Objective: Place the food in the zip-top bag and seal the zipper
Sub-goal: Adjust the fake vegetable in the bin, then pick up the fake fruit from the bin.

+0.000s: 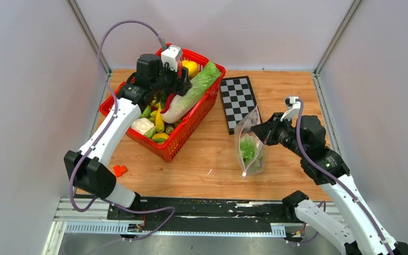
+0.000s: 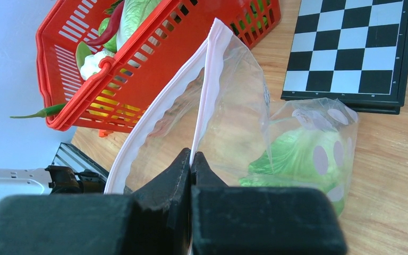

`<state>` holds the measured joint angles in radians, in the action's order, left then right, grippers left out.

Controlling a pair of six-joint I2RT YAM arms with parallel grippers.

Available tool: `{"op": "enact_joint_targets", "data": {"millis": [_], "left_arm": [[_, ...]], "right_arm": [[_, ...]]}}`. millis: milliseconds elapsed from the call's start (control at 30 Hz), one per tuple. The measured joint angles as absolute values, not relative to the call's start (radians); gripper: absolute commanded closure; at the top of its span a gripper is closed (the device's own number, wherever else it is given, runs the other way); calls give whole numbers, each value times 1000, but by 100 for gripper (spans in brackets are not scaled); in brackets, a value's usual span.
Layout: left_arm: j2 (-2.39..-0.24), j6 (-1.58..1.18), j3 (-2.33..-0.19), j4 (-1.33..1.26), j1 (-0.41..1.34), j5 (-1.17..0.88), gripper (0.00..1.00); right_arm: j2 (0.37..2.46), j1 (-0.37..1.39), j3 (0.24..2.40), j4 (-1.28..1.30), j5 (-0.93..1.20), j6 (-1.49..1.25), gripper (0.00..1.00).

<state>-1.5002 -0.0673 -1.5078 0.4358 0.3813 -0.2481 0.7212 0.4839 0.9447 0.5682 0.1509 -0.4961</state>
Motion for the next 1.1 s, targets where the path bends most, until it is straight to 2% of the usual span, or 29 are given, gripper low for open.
{"op": "enact_joint_targets", "data": {"millis": [333,567,667,933,967,1100], "left_arm": [[-1541,-112,-1520,416,221,19,19],[-1697,-168,-1497,440,214,54,24],[-1739,-181,-1503,455,213,53,41],[-1718,-195,-1478,476,211,55,95],[-1706,-191,-1470,476,211,52,99],[-1632,-172,-1452,497,209,31,100]], "right_arm": [[740,484,945,563,151,-495,100],[740,484,945,563,152,-495,100],[739,484,945,563,151,-496,100],[739,484,945,563,152,-496,100],[739,484,945,563,152,-496,100],[737,484,945,563,152,-496,100]]}}
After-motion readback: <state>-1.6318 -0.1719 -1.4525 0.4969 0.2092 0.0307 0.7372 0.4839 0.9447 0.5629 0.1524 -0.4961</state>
